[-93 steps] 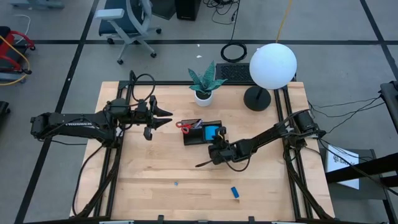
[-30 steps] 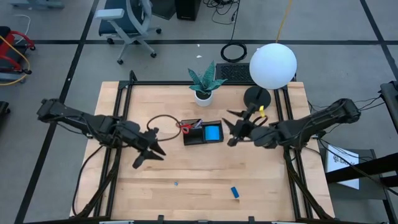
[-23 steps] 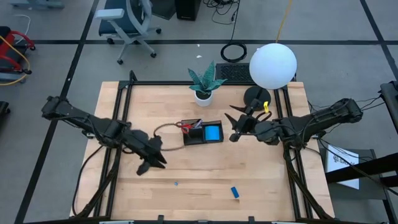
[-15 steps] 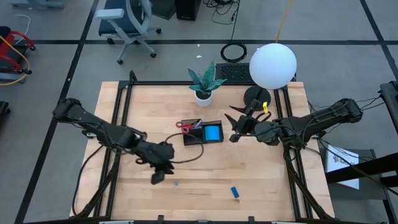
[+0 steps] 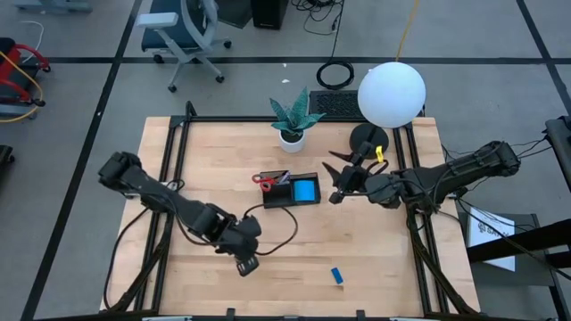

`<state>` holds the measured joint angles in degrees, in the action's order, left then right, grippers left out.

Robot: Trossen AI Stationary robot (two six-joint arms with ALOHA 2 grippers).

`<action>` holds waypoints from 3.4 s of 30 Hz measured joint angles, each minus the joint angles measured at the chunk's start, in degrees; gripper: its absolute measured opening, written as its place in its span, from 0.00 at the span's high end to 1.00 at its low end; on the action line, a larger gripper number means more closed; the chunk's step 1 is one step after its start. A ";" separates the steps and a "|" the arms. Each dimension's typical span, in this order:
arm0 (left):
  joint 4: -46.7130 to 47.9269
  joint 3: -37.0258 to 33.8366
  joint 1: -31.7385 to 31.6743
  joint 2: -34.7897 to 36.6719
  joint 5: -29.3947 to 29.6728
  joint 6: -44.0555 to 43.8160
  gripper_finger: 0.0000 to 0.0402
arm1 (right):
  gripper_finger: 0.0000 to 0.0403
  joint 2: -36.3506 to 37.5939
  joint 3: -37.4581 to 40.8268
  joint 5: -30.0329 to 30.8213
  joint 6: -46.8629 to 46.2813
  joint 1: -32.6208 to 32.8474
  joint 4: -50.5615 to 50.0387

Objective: Pick and place office supplies into organizer
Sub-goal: Put the blue binder clip into the bottom left section of the desk organizer

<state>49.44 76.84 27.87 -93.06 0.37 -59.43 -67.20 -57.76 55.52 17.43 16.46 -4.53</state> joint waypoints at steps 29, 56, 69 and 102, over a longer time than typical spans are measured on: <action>-4.33 -0.04 2.37 -14.68 -3.80 -20.72 0.72 | 0.61 0.02 0.00 -0.13 1.70 -0.38 -2.65; -3.07 -0.72 2.63 -14.80 -0.25 -20.71 0.72 | 0.61 0.02 0.00 -3.36 1.52 -0.34 -2.63; -5.94 -0.76 2.90 -18.77 -1.65 -19.90 0.72 | 0.61 0.00 0.00 -3.36 1.51 -0.21 -2.69; -1.97 6.69 3.18 -22.09 0.14 -12.27 0.72 | 0.61 0.00 0.00 -7.73 1.29 -0.23 -2.71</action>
<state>47.47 83.53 31.05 -115.15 0.51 -71.70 -67.20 -57.76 47.79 18.72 16.23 -7.25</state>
